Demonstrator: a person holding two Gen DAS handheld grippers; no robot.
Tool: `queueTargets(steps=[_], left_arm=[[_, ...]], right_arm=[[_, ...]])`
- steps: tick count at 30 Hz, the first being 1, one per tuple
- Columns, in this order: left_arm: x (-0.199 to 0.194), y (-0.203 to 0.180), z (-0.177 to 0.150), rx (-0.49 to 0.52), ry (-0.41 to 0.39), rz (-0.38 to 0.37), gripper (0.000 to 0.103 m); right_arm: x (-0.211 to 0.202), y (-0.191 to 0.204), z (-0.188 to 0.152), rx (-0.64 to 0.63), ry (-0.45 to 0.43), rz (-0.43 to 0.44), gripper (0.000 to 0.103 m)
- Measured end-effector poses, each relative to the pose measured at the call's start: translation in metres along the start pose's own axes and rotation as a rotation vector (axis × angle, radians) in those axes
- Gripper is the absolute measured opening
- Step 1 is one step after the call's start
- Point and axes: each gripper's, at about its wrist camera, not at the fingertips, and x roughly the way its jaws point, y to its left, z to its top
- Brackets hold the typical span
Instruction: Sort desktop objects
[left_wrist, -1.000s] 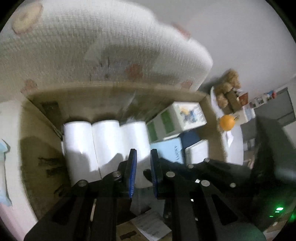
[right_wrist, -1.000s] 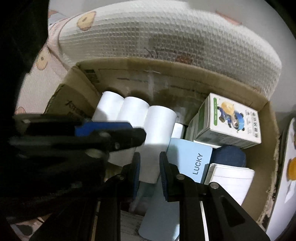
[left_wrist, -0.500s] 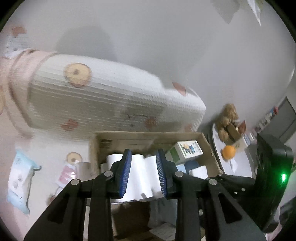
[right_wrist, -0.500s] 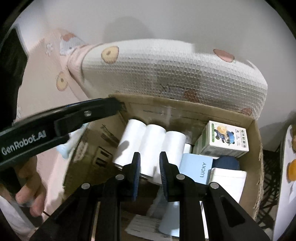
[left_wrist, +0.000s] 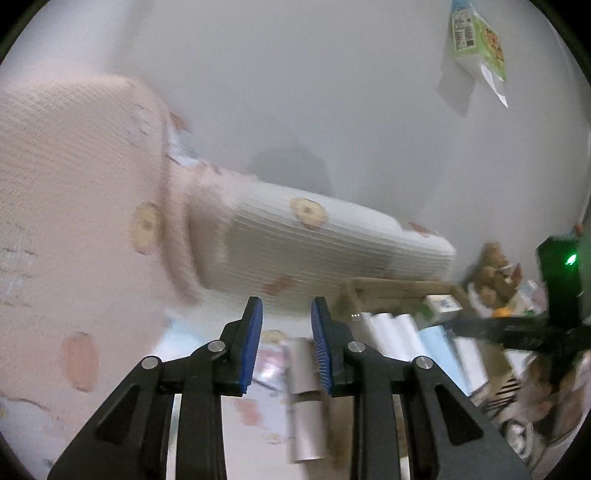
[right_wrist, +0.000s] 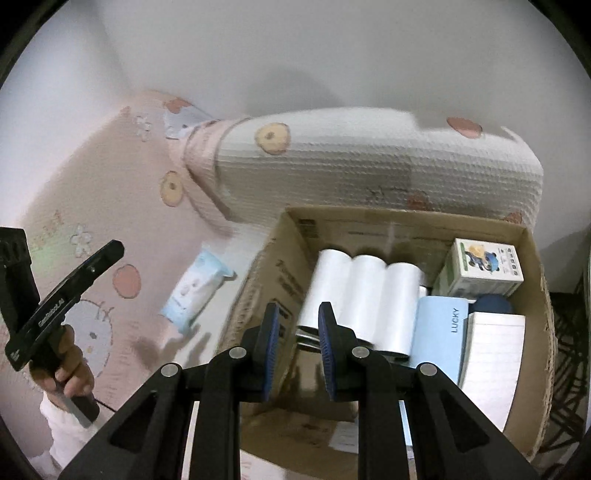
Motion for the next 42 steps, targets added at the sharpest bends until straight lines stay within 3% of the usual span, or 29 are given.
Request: queueTargets(steps=[4,8,12,21,27,31,35,42], left_arm=[[-0.019,0.01,-0.013,0.078,-0.022,0.089,0.032],[-0.026,0.021,-0.031,0.122,-0.002,0.08,0.032],[-0.018,0.036,-0.05,0.072,0.058,0.048,0.032],[0.01,0.044,-0.108,0.026,0.201,0.028,0.032],[0.024,0.048,-0.138,-0.04,0.256,-0.04,0.032],[0.031,0.052,-0.151,-0.089,0.282,-0.082,0.032],[0.041,0.065,-0.161,-0.21,0.3,-0.185,0.032],[0.074,0.076,-0.197,-0.426,0.409,-0.343,0.032]], right_arm=[[-0.011,0.023,-0.004,-0.059,-0.05,0.099,0.018],[-0.01,0.054,-0.012,-0.107,-0.056,0.148,0.018],[0.0,0.087,-0.026,-0.188,-0.032,0.142,0.018],[0.025,0.142,-0.073,-0.379,-0.049,0.023,0.018],[0.029,0.167,-0.133,-0.53,-0.249,-0.086,0.018],[0.047,0.177,-0.169,-0.613,-0.23,-0.082,0.018],[0.07,0.176,-0.192,-0.679,-0.229,-0.204,0.018],[0.1,0.144,-0.193,-0.6,-0.167,-0.36,0.018]])
